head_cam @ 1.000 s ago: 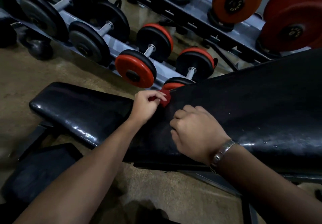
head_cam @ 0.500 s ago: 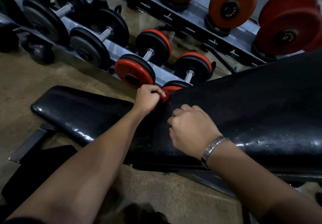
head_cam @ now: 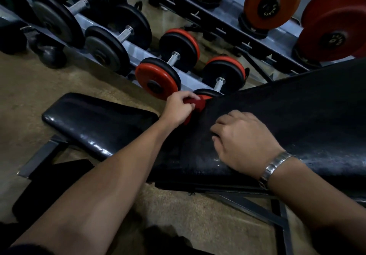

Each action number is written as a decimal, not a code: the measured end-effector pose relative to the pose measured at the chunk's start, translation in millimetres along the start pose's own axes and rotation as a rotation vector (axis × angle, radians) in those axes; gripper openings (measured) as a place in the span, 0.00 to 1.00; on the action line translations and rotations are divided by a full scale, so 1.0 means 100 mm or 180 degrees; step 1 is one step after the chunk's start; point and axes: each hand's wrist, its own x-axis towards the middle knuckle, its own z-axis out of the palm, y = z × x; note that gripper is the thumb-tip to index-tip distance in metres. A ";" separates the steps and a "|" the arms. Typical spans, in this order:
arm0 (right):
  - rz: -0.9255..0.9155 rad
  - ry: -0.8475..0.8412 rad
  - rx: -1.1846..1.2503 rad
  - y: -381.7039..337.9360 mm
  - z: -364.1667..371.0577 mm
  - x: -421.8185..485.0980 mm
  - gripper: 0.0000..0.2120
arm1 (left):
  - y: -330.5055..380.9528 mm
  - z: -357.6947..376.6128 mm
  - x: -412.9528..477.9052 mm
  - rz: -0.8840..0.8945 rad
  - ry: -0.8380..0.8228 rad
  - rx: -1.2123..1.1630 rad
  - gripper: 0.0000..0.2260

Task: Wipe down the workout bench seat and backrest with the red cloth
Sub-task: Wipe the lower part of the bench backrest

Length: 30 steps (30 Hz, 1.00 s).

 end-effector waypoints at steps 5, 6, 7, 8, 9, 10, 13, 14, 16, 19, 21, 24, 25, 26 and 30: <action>0.0023 0.0004 -0.0153 0.18 -0.04 -0.04 0.18 | -0.14 -0.10 -0.14 0.0097 -0.0129 0.0050 0.13; 0.0008 -0.0018 -0.0177 0.21 -0.05 -0.03 0.19 | -0.13 -0.10 -0.10 0.0047 -0.0097 0.0081 0.12; 0.0011 -0.0017 -0.0194 0.23 -0.06 -0.01 0.21 | -0.10 -0.09 -0.07 -0.0015 -0.0070 0.0121 0.12; 0.0029 -0.0002 -0.0214 0.26 -0.06 0.00 0.23 | -0.05 -0.06 -0.04 -0.0070 -0.0066 0.0138 0.12; 0.0046 0.0012 -0.0231 0.30 -0.07 0.02 0.24 | 0.00 -0.03 -0.03 -0.0103 -0.0073 0.0125 0.13; 0.0067 0.0013 -0.0241 0.32 -0.08 0.03 0.23 | 0.04 -0.01 -0.06 -0.0104 -0.0110 0.0080 0.14; 0.0076 -0.0049 -0.0279 0.40 -0.10 0.05 0.19 | 0.01 -0.09 -0.20 0.0083 -0.0386 -0.0155 0.14; 0.0067 -0.0082 -0.0301 0.41 -0.11 0.06 0.18 | -0.03 -0.14 -0.26 0.0139 -0.0477 -0.0191 0.14; 0.0058 -0.0136 -0.0322 0.45 -0.13 0.07 0.17 | -0.12 -0.22 -0.25 0.0144 -0.0505 -0.0127 0.13; 0.0068 -0.0179 -0.0287 0.49 -0.13 0.09 0.17 | -0.11 -0.16 -0.14 0.0171 -0.0387 0.0251 0.14; 0.0094 -0.0177 -0.0288 0.51 -0.14 0.10 0.17 | 0.00 -0.05 -0.14 0.0224 -0.0346 0.0241 0.14; 0.0134 -0.0144 -0.0276 0.55 -0.17 0.11 0.17 | 0.03 -0.04 -0.29 0.0401 -0.0488 0.0108 0.15; 0.0155 -0.0142 -0.0281 0.57 -0.19 0.11 0.17 | -0.01 -0.08 -0.35 0.0481 -0.0555 0.0087 0.15; 0.0172 -0.0150 -0.0301 0.59 -0.22 0.10 0.17 | -0.07 -0.14 -0.38 0.0514 -0.0589 0.0081 0.14; 0.0242 -0.0186 -0.0429 0.68 -0.32 0.07 0.16 | -0.18 -0.21 -0.33 0.0340 -0.0353 0.0197 0.15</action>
